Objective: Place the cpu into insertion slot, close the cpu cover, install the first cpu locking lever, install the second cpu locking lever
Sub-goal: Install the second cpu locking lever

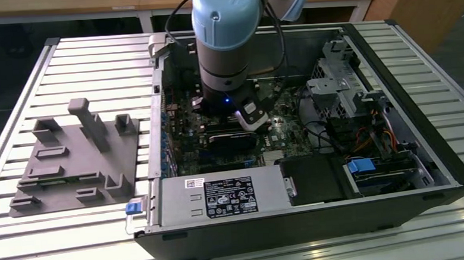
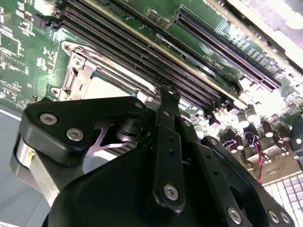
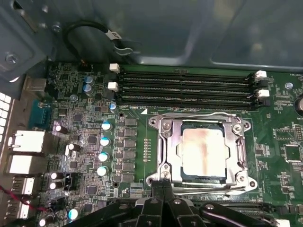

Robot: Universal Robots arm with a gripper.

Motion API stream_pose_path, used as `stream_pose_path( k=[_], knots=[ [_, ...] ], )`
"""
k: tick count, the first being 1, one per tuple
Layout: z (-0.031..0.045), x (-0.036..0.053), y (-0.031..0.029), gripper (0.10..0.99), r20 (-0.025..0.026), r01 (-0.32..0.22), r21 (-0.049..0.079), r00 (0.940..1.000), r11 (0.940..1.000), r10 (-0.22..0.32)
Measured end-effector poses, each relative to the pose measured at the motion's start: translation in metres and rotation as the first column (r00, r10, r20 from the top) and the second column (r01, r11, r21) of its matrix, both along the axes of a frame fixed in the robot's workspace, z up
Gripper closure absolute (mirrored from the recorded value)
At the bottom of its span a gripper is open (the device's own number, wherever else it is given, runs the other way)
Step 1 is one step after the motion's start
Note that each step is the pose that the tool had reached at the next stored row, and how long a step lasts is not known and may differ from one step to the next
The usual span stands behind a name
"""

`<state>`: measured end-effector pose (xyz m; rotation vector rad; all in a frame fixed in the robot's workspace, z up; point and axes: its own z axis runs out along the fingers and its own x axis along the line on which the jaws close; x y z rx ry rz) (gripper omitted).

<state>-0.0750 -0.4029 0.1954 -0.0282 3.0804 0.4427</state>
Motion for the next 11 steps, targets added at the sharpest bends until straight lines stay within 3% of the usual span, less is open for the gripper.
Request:
stream_pose_path(
  k=[11],
  knots=[
    [-0.0078, -0.0043, 0.0007, 0.98, -0.0002, 0.0, 0.027, 1.0, 0.9996, 0.0]
  ],
)
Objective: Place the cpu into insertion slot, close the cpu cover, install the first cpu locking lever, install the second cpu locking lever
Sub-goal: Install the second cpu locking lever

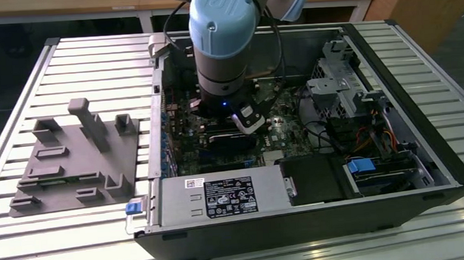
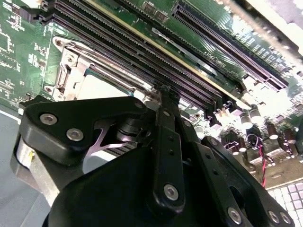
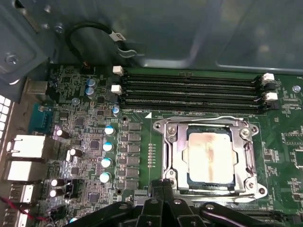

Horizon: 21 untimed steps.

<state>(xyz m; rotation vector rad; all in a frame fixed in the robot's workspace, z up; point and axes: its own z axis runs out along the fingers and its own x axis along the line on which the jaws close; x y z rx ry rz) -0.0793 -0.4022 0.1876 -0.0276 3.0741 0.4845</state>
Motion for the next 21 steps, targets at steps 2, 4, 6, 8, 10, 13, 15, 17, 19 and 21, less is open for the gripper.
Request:
stream_pose_path(
  k=[2, 4, 6, 8, 10, 13, 15, 17, 19, 21],
  knots=[
    [-0.0006, -0.0001, -0.0001, 0.98, -0.0003, 0.0, 0.003, 1.0, 1.0, 0.0],
    [-0.0009, 0.0, 0.0, 0.98, 0.0001, 0.0, 0.004, 1.0, 1.0, 0.0],
    [0.0002, 0.0002, -0.0001, 0.98, 0.001, 0.0, 0.005, 1.0, 1.0, 0.0],
    [0.0031, 0.0001, -0.0006, 0.98, 0.0006, 0.0, 0.005, 1.0, 1.0, 0.0],
    [0.0059, -0.0001, -0.0009, 0.98, 0.0004, 0.0, 0.004, 1.0, 1.0, 0.0],
    [0.0102, -0.0001, -0.0009, 0.98, 0.0003, 0.0, 0.004, 1.0, 1.0, 0.0],
    [0.0125, -0.0001, -0.0009, 0.98, 0.0003, 0.0, 0.005, 1.0, 1.0, 0.0],
    [0.0154, -0.0001, -0.0009, 0.98, 0.0003, 0.0, 0.006, 1.0, 1.0, 0.0],
    [0.0196, -0.0001, -0.001, 0.98, 0.0002, 0.0, 0.009, 1.0, 1.0, 0.0],
    [0.0226, -0.0001, -0.0009, 0.98, 0.0002, 0.0, 0.011, 1.0, 0.9999, 0.0]
  ],
)
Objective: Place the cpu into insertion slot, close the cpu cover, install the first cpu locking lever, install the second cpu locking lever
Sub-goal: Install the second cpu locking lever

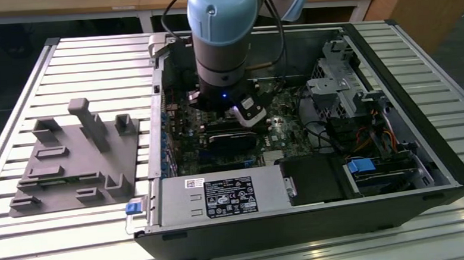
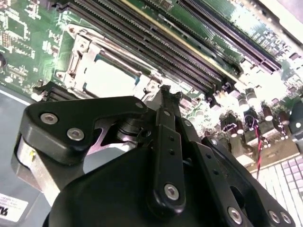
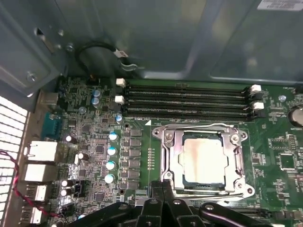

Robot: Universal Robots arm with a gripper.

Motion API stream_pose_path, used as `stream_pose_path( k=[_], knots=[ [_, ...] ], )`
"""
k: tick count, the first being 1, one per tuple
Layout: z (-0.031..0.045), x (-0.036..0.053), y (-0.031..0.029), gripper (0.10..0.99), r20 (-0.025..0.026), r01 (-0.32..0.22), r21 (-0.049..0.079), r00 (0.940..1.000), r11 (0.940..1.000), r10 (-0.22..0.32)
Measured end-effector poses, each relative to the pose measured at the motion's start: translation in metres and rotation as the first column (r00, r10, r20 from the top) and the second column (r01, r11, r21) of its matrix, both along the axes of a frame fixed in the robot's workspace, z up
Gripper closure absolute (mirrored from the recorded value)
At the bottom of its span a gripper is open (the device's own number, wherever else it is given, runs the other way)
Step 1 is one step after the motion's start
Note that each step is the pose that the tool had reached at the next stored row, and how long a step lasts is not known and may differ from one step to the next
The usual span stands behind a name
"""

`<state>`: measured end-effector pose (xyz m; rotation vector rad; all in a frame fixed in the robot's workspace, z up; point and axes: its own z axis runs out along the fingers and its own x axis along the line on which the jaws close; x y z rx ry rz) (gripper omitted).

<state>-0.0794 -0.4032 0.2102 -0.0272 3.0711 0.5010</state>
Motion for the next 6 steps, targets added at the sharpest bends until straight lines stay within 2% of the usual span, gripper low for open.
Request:
stream_pose_path(
  k=[3, 6],
  knots=[
    [0.0047, 0.0, 0.0, 0.98, 0.0, 0.0, 0.002, 1.0, 1.0, 0.0],
    [0.0053, 0.0, 0.0, 0.98, 0.0001, 0.0, 0.002, 1.0, 1.0, 0.0]
  ],
)
